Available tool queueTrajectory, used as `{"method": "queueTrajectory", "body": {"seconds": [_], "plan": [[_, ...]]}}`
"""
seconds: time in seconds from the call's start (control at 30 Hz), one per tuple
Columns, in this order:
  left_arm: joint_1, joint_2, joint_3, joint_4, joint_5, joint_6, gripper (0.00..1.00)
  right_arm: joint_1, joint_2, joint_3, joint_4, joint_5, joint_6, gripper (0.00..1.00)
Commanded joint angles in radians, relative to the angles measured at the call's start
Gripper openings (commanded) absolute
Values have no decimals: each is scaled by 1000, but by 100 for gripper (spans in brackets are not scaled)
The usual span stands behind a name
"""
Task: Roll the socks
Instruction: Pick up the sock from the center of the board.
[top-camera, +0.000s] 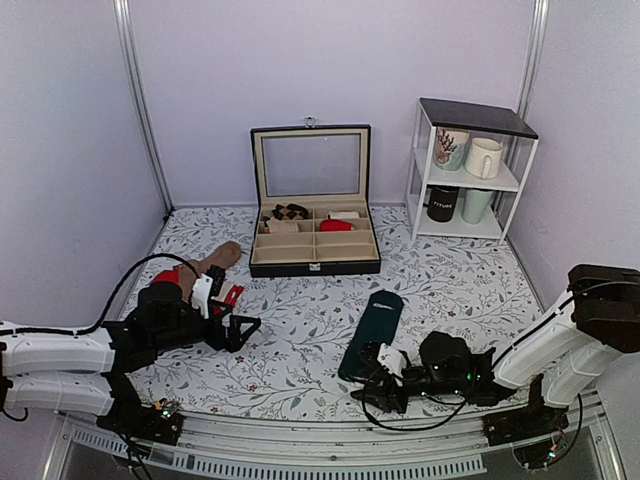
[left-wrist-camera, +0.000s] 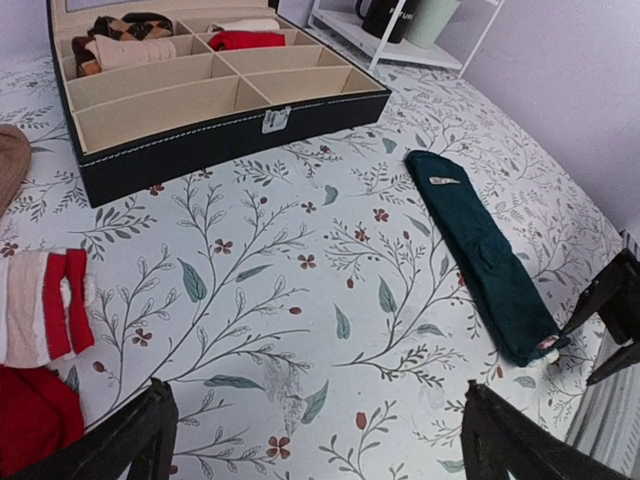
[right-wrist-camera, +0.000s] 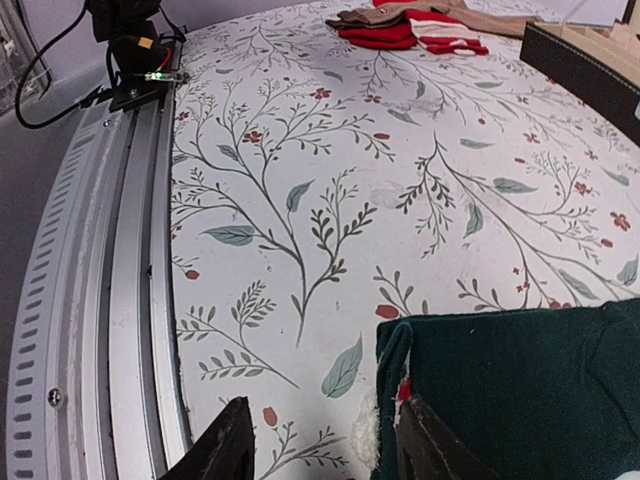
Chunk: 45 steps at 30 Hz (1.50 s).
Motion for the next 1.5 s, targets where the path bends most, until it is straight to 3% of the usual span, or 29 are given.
{"method": "queueTrajectory", "body": {"seconds": [0.0,0.1,0.27,0.47,0.73,1.27,1.47], "plan": [[12,22,20,42,16,12,99,9,60,16,-7,9,-8,46],[13,44,28,46,28,8,100,13,93,10,10,25,-4,42],[13,57,39,46,44,14,99,21,90,-30,71,83,6,43],[12,67,52,46,53,32,99,30,-9,2,-24,57,-20,47],[11,97,53,83,92,36,99,33,-168,-39,-85,129,-86,62],[12,153,95,67,107,41,99,27,92,-50,91,177,-176,64],[9,166,104,59,109,43,100,34,148,-97,131,216,-90,55]]}}
